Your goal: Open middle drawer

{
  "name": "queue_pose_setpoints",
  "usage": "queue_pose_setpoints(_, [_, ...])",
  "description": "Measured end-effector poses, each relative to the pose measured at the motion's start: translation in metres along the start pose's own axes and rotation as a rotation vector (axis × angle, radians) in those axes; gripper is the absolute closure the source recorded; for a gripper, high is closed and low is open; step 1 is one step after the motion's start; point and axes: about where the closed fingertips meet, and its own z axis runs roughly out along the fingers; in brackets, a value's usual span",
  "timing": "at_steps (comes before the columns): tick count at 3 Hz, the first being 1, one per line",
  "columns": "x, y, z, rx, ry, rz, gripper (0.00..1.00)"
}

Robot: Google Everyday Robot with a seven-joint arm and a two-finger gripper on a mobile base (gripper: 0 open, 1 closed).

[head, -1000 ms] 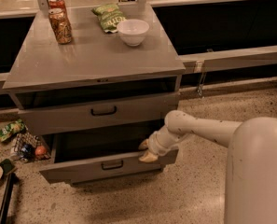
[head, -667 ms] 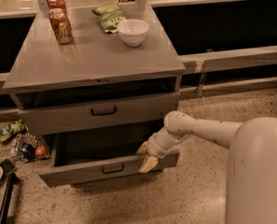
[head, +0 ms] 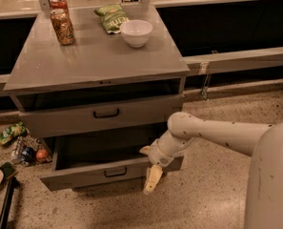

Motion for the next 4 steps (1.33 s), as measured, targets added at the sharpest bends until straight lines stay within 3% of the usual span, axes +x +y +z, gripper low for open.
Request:
queue_pose_setpoints(1, [0.006,-0.018,-0.021,0.068,0.049,-0.020,0.17])
queue_pose_setpoints(2, [0.024,-0.049,-0.038,0.179,0.096,-0.048,0.48])
queue_pose_setpoints(4, [0.043,-0.090,-0.055,0.372,0.131,-0.094,0.95])
